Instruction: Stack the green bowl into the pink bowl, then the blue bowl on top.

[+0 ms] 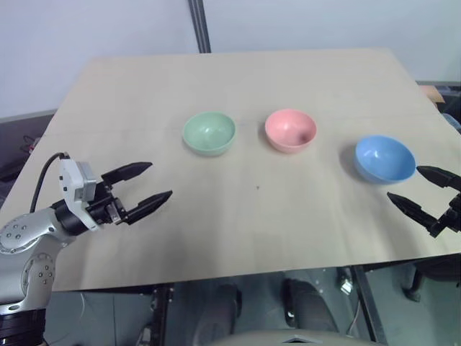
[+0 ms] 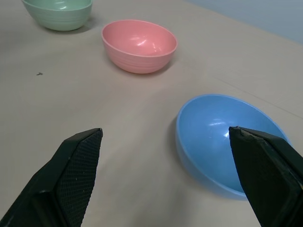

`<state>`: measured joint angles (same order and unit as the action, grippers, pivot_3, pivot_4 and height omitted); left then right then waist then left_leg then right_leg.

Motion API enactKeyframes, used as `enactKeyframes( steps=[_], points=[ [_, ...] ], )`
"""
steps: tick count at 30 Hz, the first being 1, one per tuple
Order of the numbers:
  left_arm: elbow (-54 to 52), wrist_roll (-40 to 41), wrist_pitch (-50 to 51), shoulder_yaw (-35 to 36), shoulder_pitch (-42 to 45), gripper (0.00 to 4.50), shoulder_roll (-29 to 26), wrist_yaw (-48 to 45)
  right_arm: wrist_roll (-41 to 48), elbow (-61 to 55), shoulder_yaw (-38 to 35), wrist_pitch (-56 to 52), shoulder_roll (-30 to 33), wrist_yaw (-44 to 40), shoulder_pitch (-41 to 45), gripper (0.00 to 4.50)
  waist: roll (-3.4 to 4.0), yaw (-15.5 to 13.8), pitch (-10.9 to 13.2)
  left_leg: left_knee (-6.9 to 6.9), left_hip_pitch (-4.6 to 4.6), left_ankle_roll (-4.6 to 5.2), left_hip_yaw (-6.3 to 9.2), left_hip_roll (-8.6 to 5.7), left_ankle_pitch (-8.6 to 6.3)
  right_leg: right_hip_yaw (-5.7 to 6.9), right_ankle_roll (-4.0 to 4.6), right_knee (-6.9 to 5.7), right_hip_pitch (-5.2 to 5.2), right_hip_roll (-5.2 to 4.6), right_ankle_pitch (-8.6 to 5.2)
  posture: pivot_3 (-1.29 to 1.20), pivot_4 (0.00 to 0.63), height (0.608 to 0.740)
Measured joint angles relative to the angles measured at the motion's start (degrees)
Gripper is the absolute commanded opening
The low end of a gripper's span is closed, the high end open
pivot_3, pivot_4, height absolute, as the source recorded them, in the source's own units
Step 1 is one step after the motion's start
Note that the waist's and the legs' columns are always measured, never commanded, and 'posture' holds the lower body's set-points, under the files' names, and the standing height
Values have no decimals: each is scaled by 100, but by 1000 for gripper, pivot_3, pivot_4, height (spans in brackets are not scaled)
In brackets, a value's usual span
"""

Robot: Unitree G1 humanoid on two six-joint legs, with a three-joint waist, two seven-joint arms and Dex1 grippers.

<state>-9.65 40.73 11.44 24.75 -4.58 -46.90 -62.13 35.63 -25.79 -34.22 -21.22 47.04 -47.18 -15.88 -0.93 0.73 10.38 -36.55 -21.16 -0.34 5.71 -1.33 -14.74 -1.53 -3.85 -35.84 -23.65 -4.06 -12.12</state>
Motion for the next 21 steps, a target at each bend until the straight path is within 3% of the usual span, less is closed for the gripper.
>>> enactKeyframes(
  steps=[14, 21],
  points=[
    [-117, 141, 392, -21, 454, 4500, 155, 165, -169, -141, 509, -345, 48, 244, 771, 4470, -2, 7, 2, -4, 1, 0, -2, -1, 0, -1, -11, -1, 0, 0, 18, 0, 150, 740],
    [-271, 228, 532, -102, 685, 4500, 358, 258, -1018, 133, 2098, -358, -241, 772, 2197, 4470, -3, 37, 2, -6, 9, 0, -5, 1, 1, -4, -6, -5, 0, 3, 22, 0, 150, 740]
  ],
)
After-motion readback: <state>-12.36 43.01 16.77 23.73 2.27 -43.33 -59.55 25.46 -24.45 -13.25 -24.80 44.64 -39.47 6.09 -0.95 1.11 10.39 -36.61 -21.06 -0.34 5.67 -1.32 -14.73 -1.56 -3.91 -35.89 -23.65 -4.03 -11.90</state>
